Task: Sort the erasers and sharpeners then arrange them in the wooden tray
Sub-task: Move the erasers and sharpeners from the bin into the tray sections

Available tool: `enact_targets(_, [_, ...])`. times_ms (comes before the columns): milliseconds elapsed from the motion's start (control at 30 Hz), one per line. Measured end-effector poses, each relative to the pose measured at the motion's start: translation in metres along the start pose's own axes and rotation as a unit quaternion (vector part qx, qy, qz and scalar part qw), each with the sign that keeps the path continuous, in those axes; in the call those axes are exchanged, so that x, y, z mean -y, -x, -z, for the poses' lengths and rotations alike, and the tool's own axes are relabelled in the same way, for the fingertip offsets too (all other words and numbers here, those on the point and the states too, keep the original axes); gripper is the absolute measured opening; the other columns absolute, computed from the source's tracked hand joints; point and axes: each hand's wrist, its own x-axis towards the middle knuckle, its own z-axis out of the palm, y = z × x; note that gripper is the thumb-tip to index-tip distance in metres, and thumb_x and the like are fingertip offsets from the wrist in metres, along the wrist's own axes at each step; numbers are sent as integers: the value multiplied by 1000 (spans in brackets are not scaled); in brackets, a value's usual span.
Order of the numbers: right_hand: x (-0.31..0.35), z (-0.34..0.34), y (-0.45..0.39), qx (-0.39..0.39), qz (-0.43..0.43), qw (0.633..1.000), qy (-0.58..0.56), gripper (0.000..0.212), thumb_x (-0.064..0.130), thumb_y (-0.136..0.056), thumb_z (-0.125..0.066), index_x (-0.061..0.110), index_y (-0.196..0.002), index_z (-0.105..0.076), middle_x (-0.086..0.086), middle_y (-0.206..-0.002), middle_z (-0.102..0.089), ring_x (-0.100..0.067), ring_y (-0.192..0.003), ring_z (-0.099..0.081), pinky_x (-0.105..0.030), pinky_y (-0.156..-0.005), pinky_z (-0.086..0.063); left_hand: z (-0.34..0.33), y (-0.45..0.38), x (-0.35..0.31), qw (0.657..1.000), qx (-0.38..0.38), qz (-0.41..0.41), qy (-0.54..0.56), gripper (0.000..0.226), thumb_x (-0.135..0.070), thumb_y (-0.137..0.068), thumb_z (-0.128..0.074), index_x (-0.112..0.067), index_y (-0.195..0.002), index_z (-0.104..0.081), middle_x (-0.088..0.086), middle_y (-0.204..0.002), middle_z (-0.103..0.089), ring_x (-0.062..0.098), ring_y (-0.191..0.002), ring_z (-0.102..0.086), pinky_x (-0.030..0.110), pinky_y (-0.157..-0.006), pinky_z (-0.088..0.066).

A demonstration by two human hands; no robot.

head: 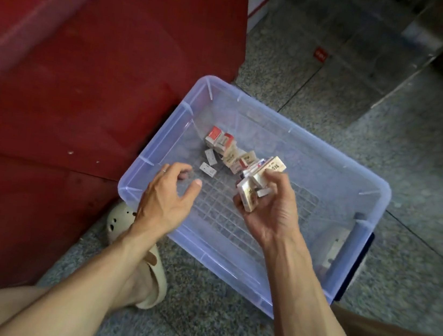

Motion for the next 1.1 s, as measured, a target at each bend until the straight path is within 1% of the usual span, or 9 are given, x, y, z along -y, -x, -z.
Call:
enact_targets(133, [-1,-18,36,-18,15,1000,17,21,18,-88,-56,17,-108,-61,-3,-84,-63,-15,-63,-54,-26,-57,-41,21,28,-26,994,-43,33,95,23,-28,-94,-60,-20,-115,-59,-3,-111,-59,9,-102,-56,22,-87,-41])
enact_targets(367, [-12,-67,122,6,34,997,62,3,14,-89,-57,14,-87,-60,-4,-75,-60,-16,-58,-52,-29,-59,-37,78,97,-50,965,-131,68,217,15,-23,-95,-59,-23,-110,-60,-1,-108,-64,12,-98,-60,25,-86,-47])
enact_targets(500, [-23,-93,172,41,46,996,67,5,12,-85,-59,16,-87,-58,-5,-81,-59,-16,-64,-51,-29,-59,-37,116,136,-61,937,-188,73,285,15,-20,-96,-58,-22,-110,-63,-3,-103,-65,11,-97,-62,43,-90,-53])
enact_targets(667, [-50,-124,225,94,33,990,102,12,11,-82,-58,20,-77,-52,-2,-77,-50,-17,-63,-47,-29,-59,-37,160,182,-63,902,-263,67,336,16,-19,-97,-57,-19,-111,-63,0,-105,-65,13,-99,-63,47,-93,-53])
enact_targets(833, [-89,-155,267,148,17,982,113,19,13,-86,-61,19,-69,-56,-2,-69,-58,-18,-56,-55,-31,-59,-41,193,218,-46,887,-312,42,337,15,-21,-96,-58,-24,-110,-63,0,-107,-64,11,-99,-62,43,-89,-55])
enact_targets(933, [-117,-178,279,188,0,974,129,13,13,-83,-62,17,-71,-56,-4,-71,-56,-20,-58,-51,-30,-55,-41,211,231,-37,877,-356,14,323,9,-27,-94,-62,-31,-102,-61,1,-106,-65,6,-98,-61,15,-77,-50])
enact_targets(967, [-126,-186,281,194,-2,971,140,12,12,-83,-61,16,-73,-57,-5,-71,-56,-20,-58,-51,-29,-53,-42,217,234,-35,872,-371,7,320,11,-34,-89,-62,-33,-100,-61,-1,-105,-65,6,-98,-60,11,-73,-47])
enact_targets(1033, [-145,-205,286,217,-13,963,159,7,13,-79,-64,13,-78,-56,-7,-74,-57,-19,-59,-52,-27,-51,-44,227,238,-27,859,-400,-15,318,20,-47,-83,-57,-35,-98,-61,-5,-102,-65,10,-99,-61,16,-78,-48])
enact_targets(1100, [-163,-222,289,250,-27,954,161,18,15,-70,-69,13,-82,-56,-7,-77,-57,-19,-62,-52,-28,-56,-45,238,242,-19,856,-422,-35,296,23,-50,-84,-54,-34,-99,-62,-11,-101,-66,8,-100,-62,27,-87,-48])
